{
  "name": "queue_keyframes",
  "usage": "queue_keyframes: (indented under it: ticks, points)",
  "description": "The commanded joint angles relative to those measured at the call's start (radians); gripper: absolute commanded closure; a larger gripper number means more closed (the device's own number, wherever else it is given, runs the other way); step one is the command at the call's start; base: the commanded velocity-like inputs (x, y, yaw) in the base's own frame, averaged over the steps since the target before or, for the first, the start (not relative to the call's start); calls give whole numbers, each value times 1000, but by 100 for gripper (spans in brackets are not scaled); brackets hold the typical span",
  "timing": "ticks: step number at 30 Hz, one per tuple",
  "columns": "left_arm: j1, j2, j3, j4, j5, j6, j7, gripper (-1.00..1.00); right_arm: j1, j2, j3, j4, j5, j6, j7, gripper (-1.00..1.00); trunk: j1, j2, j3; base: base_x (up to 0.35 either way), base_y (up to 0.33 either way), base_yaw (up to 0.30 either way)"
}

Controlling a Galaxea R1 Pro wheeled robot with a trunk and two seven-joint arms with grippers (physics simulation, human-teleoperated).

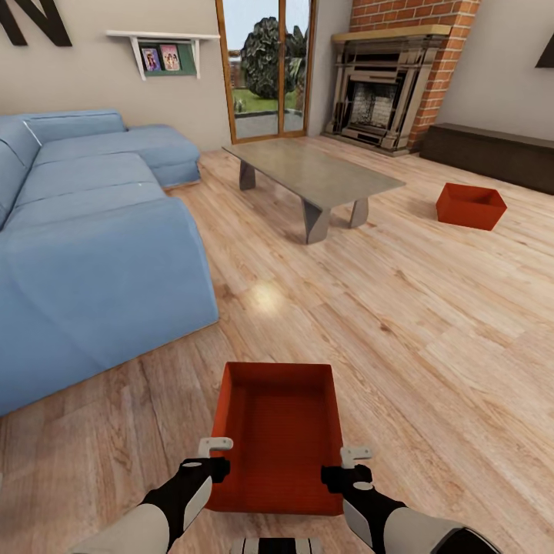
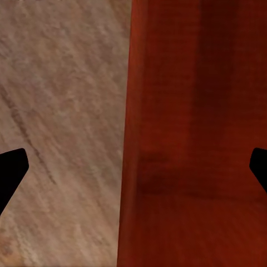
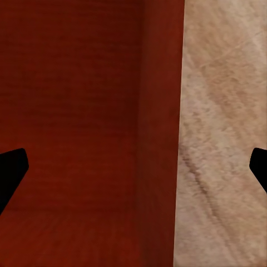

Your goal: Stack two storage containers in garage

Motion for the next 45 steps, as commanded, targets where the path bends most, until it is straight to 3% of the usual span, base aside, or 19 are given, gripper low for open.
queue_keyframes:
  ticks: [1, 31, 35, 45]
  points:
    - [0, 0, -3, -2, 3, 6, 4, -100, 0, 0, 8, 1, -9, -3, -3, -100, 0, 0, -1, 0, 0, 0]
    - [0, 0, -3, -2, 3, 6, 4, -100, 0, -12, 9, -1, -17, -11, -3, -100, 0, 0, -1, 0, 0, 0]
    - [0, 0, -3, -2, 3, 6, 4, -100, 0, -12, 9, -1, -17, -11, -3, -100, 15, -28, -13, 0, 0, 0]
    - [0, 0, -3, -2, 3, 6, 4, -100, 0, -12, 9, -1, -17, -11, -3, -100, 15, -28, -13, 0, 0, 0]
